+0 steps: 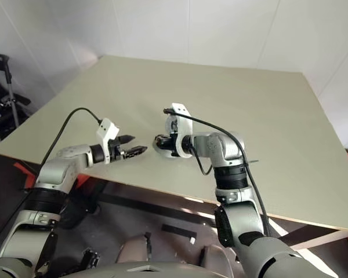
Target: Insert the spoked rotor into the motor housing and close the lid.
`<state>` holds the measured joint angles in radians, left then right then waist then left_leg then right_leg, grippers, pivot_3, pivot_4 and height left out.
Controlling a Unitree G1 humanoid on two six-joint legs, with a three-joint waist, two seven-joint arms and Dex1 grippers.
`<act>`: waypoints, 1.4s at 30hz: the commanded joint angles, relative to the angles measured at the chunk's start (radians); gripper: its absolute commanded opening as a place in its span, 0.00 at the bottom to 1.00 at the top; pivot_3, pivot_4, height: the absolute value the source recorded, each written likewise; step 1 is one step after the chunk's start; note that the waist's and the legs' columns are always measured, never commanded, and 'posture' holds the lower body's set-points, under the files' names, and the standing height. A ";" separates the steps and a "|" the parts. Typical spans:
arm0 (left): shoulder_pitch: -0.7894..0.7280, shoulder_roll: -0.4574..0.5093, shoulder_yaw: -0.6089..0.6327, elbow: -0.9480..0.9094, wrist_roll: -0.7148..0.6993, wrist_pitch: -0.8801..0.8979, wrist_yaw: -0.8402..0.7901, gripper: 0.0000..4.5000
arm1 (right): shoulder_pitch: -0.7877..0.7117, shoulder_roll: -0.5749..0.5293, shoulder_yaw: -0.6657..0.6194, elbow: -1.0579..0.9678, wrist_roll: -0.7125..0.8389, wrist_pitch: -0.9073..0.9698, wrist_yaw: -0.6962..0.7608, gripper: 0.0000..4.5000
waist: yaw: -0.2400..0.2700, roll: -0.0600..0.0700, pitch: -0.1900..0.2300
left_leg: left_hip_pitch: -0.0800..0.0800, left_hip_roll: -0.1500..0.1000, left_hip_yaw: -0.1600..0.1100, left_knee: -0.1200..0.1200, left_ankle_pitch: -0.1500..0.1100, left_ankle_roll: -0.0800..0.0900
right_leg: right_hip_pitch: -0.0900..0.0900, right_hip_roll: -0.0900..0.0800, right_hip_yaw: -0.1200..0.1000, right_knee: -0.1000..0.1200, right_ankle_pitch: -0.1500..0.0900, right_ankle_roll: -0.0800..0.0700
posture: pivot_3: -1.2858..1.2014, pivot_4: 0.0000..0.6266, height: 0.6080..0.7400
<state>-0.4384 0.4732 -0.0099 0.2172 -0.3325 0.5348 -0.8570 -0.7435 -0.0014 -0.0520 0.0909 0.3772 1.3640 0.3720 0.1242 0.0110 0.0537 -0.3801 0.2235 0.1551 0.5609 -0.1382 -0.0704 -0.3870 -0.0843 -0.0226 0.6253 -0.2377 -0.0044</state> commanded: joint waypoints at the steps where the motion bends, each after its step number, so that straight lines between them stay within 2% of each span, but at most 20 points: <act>1: -0.009 0.004 0.013 -0.044 -0.014 -0.003 -0.003 1.00 | -0.034 0.010 -0.021 0.043 0.010 -0.061 -0.010 0.01 | -0.001 0.000 0.000 | 0.000 0.000 0.000 0.000 0.000 0.000 | 0.000 0.000 0.000 0.000 0.000 0.001 | 0.52 0.00 1.00; 10: -0.008 -0.004 0.011 -0.039 -0.008 -0.010 0.003 1.00 | -0.018 -0.001 -0.003 0.065 0.025 -0.078 0.005 0.01 | -0.001 0.000 0.000 | 0.002 0.000 -0.002 0.000 0.001 -0.001 | 0.001 0.000 0.000 0.001 -0.001 0.005 | 0.52 0.00 1.00; 14: -0.013 -0.009 0.009 -0.030 -0.006 -0.013 0.003 1.00 | -0.011 -0.010 0.015 0.062 0.022 -0.093 0.004 0.24 | -0.001 0.000 0.000 | 0.002 0.000 -0.002 0.000 0.001 -0.001 | 0.000 0.000 0.000 0.001 -0.001 0.005 | 0.52 0.00 1.00; 18: -0.015 -0.010 0.009 -0.027 -0.004 -0.015 0.002 1.00 | -0.004 -0.022 0.039 0.055 0.017 -0.107 0.003 0.54 | 0.000 0.000 0.000 | 0.001 0.000 -0.002 -0.001 0.002 -0.003 | 0.000 0.000 -0.001 0.000 0.002 0.000 | 0.52 0.00 1.00; 23: -0.012 -0.011 0.009 -0.033 -0.005 -0.011 0.002 1.00 | 0.004 -0.039 0.046 0.023 0.036 -0.117 0.024 0.54 | 0.000 0.000 0.000 | -0.004 0.000 -0.002 -0.001 0.001 -0.001 | -0.003 0.000 -0.001 -0.002 0.003 -0.002 | 0.52 0.00 1.00; 31: -0.014 -0.013 0.009 -0.032 -0.008 -0.008 0.001 1.00 | 0.006 -0.093 0.054 -0.033 0.052 -0.121 0.063 0.54 | 0.002 0.000 0.000 | -0.003 0.000 -0.002 0.000 0.000 -0.001 | -0.003 0.000 -0.001 -0.001 0.003 -0.002 | 0.52 0.00 1.00; 35: -0.021 -0.015 0.008 -0.025 -0.009 -0.007 -0.003 1.00 | 0.048 -0.224 0.183 -0.156 0.033 -0.226 0.196 0.54 | 0.007 0.000 0.000 | -0.003 0.000 -0.002 0.000 0.000 -0.001 | -0.002 0.000 -0.002 -0.001 0.003 -0.001 | 0.52 0.00 1.00; 37: -0.025 -0.016 0.006 -0.021 -0.008 -0.007 -0.004 1.00 | 0.078 -0.347 0.293 -0.198 -0.041 -0.353 0.276 0.54 | 0.010 0.000 0.000 | -0.003 0.000 -0.002 0.000 0.000 -0.001 | -0.002 0.000 -0.002 -0.002 0.003 -0.001 | 0.52 0.00 1.00; 42: -0.028 -0.020 0.004 -0.014 -0.005 -0.011 -0.006 1.00 | 0.115 -0.548 0.416 -0.191 -0.151 -0.602 0.427 0.54 | 0.012 0.000 0.000 | -0.003 0.000 -0.002 0.001 0.000 0.000 | -0.001 0.000 -0.002 -0.002 0.003 -0.001 | 0.52 0.00 1.00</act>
<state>-0.4431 0.4511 -0.0114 0.2182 -0.3314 0.5328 -0.8566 -0.6160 -0.5278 0.3482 -0.0782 0.2595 0.8535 0.7532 0.1360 0.0108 0.0536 -0.3828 0.2234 0.1527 0.5618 -0.1380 -0.0707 -0.3880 -0.0842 -0.0243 0.6236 -0.2350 -0.0057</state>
